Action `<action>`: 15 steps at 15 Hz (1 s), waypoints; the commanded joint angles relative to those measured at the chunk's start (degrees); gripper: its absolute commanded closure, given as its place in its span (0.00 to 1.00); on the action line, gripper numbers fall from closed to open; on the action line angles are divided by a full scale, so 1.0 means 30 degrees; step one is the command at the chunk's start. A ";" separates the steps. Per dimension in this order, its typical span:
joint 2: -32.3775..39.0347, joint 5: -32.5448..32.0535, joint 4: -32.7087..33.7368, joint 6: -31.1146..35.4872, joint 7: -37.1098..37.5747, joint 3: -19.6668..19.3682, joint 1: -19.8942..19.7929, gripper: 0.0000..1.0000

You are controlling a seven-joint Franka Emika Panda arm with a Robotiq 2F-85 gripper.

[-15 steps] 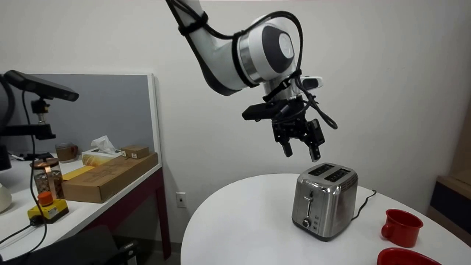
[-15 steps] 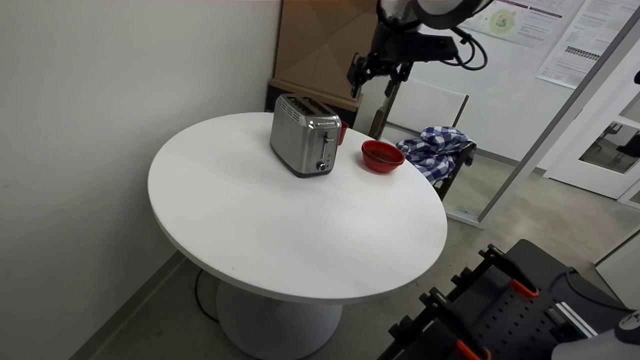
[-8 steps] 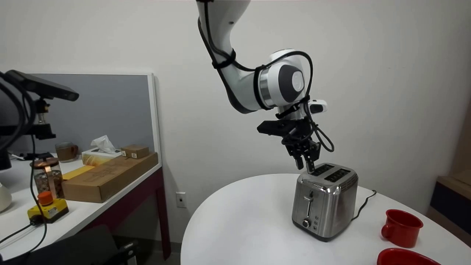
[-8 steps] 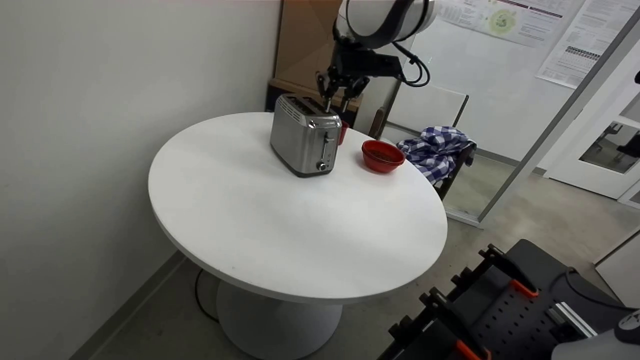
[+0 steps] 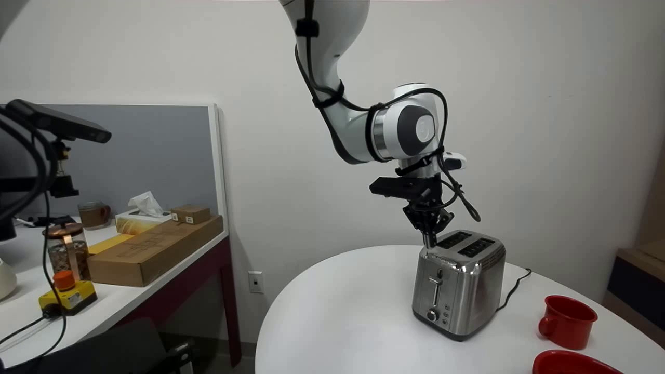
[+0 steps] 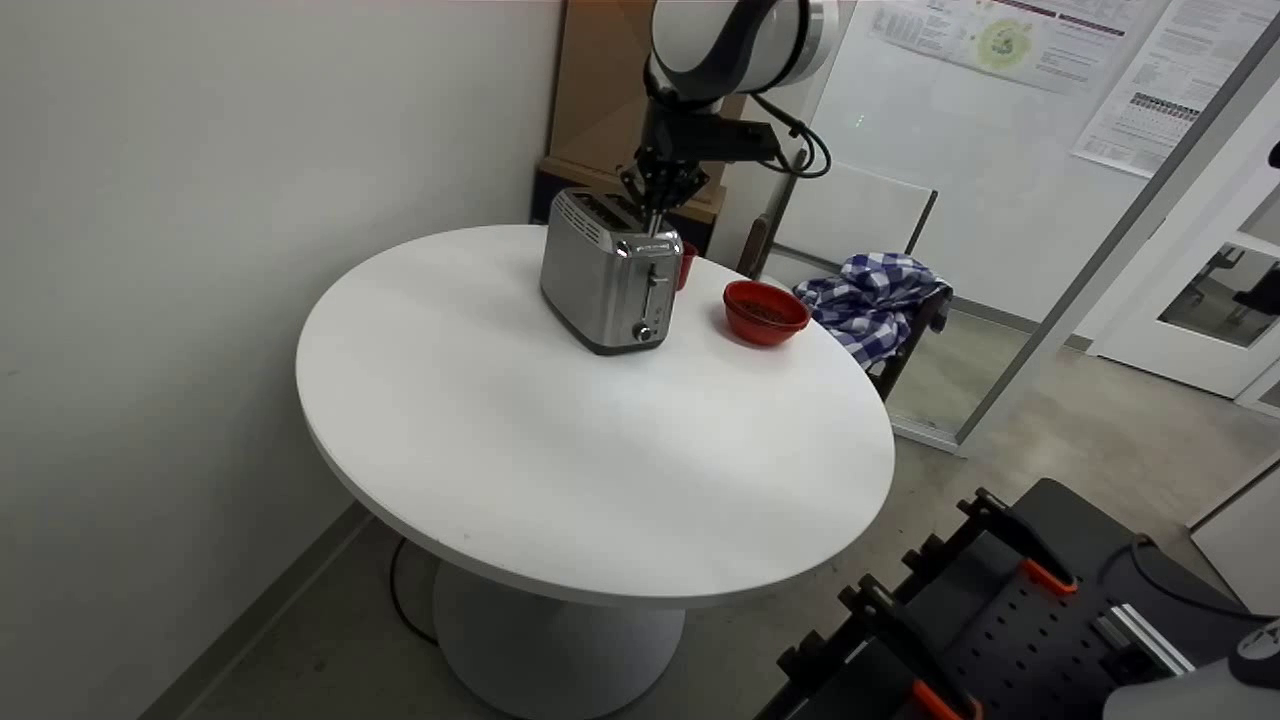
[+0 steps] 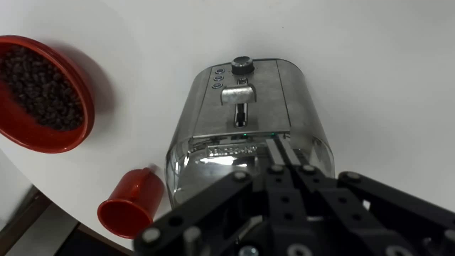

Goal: Push down on the slider on the toaster.

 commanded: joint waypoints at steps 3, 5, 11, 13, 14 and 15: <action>0.0970 0.0539 0.1194 -0.1815 -0.1335 -0.0392 0.0124 0.97; 0.1282 0.0404 0.1285 -0.1833 -0.1326 -0.0506 0.0207 0.98; 0.2724 -0.0579 0.1549 0.0328 -0.0689 -0.1644 0.1099 0.98; 0.3167 -0.0795 0.1563 0.1102 -0.0611 -0.2046 0.1456 0.98; 0.3386 -0.0938 0.1551 0.1539 -0.0576 -0.2257 0.1648 0.98; 0.3562 -0.1171 0.1455 0.1981 -0.0508 -0.2497 0.1895 0.99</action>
